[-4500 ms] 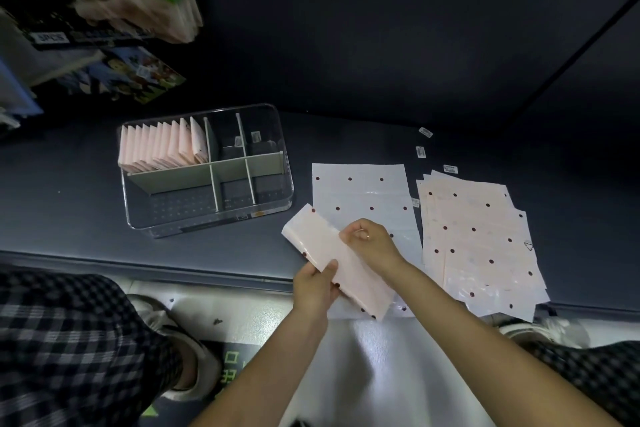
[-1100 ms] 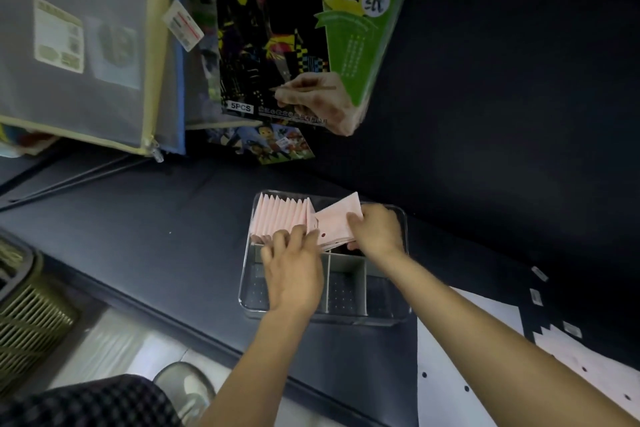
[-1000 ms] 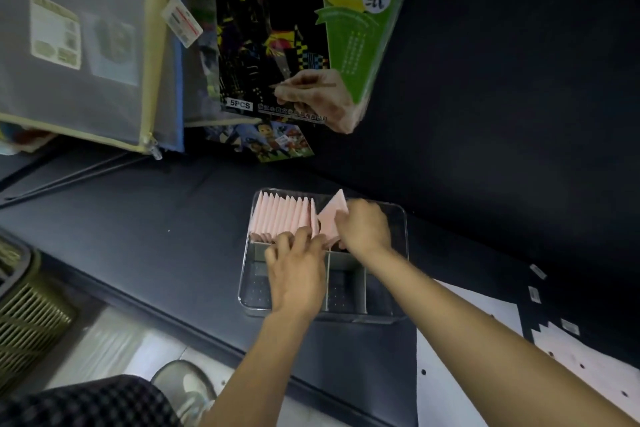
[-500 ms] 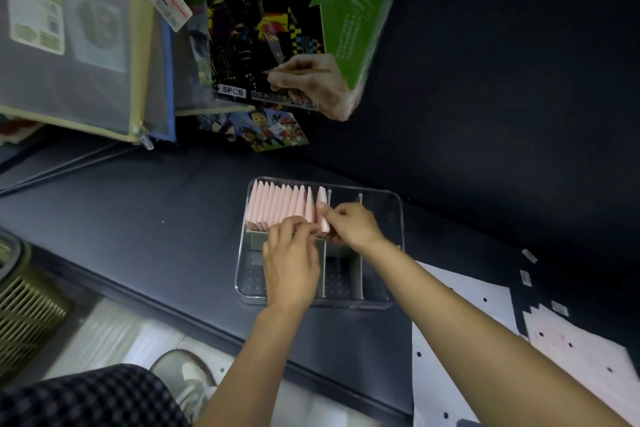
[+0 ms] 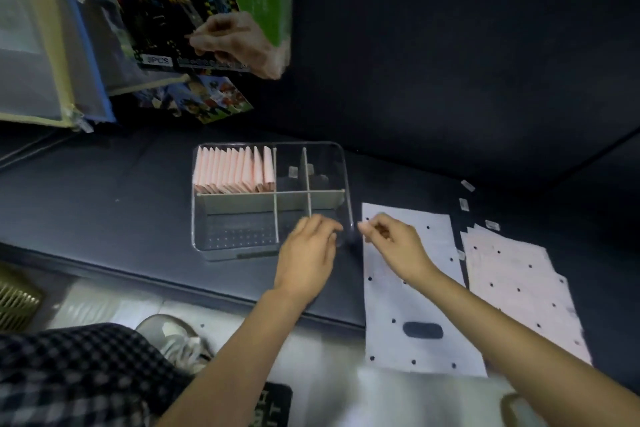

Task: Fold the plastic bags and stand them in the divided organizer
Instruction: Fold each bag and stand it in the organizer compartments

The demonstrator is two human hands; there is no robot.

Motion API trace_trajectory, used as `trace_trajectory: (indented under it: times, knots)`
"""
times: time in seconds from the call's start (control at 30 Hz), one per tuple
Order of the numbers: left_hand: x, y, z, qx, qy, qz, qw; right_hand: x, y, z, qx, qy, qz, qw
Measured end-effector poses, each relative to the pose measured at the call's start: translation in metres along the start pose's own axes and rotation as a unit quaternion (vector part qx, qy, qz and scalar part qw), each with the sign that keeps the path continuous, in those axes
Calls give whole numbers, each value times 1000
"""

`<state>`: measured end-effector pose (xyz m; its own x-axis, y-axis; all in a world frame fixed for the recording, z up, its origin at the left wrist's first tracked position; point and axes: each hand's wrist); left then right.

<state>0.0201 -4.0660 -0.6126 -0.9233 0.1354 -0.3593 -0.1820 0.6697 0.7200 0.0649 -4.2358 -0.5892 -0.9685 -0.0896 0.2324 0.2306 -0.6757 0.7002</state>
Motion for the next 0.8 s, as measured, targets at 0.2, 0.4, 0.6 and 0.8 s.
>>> trace_trajectory:
  times: [0.2,0.4,0.6,0.8]
  knots:
    - [59,-58,-40,47,-32,288,956,95,48,-143,109,-53,48,991]
    - [95,-76,-36,-78,-112,399,907,141,48,-204,278,27,110,954]
    - [103,-85,-37,-119,-110,384,909,144,45,-196,242,71,3,968]
    - [96,-64,-44,-20,-48,348,936,126,63,-174,110,21,129,985]
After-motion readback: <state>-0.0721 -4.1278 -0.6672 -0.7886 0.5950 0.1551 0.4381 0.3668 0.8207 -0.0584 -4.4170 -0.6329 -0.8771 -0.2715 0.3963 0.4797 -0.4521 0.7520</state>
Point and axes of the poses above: each hand's wrist, its own x-axis away from the middle knuckle, its own y-axis out of the back of the hand, z = x × y, and after that the axes turned 8 degrees about -y, right-handed
